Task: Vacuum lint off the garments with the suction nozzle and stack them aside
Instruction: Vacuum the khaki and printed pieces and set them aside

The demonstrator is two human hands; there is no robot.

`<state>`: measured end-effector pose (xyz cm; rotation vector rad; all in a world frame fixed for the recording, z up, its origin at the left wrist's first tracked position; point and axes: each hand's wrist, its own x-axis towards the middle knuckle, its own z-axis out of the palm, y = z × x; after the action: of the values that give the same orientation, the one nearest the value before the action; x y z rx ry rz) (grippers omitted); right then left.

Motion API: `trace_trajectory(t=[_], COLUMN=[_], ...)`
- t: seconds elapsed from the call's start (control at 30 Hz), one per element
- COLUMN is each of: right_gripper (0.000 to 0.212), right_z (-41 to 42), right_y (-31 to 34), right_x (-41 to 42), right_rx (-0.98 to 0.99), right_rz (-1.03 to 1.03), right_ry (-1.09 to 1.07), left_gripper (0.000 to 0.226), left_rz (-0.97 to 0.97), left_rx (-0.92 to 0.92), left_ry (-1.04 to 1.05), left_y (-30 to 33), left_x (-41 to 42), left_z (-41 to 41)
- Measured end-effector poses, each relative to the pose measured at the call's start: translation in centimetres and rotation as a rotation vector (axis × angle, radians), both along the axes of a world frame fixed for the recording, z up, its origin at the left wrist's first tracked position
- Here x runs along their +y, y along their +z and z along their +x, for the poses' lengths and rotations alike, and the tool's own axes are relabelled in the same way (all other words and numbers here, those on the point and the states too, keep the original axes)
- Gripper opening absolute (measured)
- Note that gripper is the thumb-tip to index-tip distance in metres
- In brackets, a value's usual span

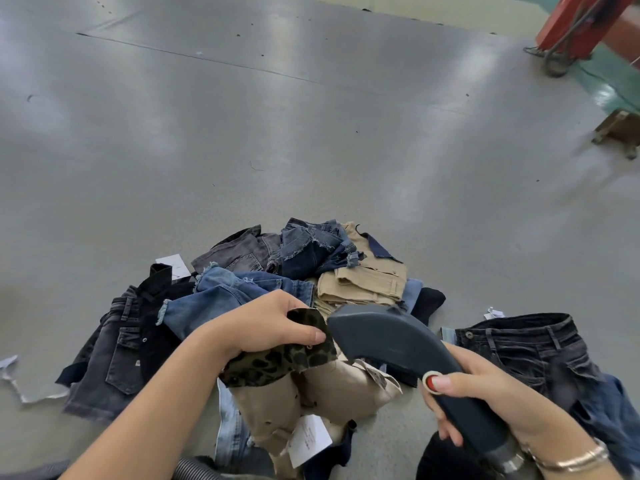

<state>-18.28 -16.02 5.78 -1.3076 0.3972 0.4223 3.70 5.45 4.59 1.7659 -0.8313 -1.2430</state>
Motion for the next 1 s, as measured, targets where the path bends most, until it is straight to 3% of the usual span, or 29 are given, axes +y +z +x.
trace_trajectory(t=[0.1, 0.3, 0.5, 0.67, 0.87, 1.0], right_gripper=[0.049, 0.04, 0.046, 0.033, 0.049, 0.037], right_z=[0.3, 0.3, 0.3, 0.6, 0.1, 0.8], right_y=[-0.1, -0.1, 0.0, 0.0, -0.3, -0.4], right_x=[0.3, 0.1, 0.3, 0.3, 0.2, 0.3], right_rx=[-0.003, -0.045, -0.016, -0.063, -0.02, -0.06], right_rz=[-0.009, -0.02, -0.022, -0.046, -0.033, -0.069], right_ry=[0.047, -0.065, 0.025, -0.087, 0.02, -0.066], left_gripper=[0.025, 0.019, 0.018, 0.019, 0.018, 0.016], left_rz=[0.01, 0.014, 0.031, 0.048, 0.035, 0.057], left_rx=[-0.004, 0.001, -0.007, -0.001, -0.023, -0.029], left_ry=[-0.037, -0.027, -0.029, -0.045, -0.026, -0.092], left_y=[-0.4, -0.4, -0.7, -0.9, -0.7, -1.1], left_x=[-0.1, 0.0, -0.3, -0.4, -0.3, -0.6], left_z=[-0.4, -0.2, -0.6, -0.9, -0.4, -1.3])
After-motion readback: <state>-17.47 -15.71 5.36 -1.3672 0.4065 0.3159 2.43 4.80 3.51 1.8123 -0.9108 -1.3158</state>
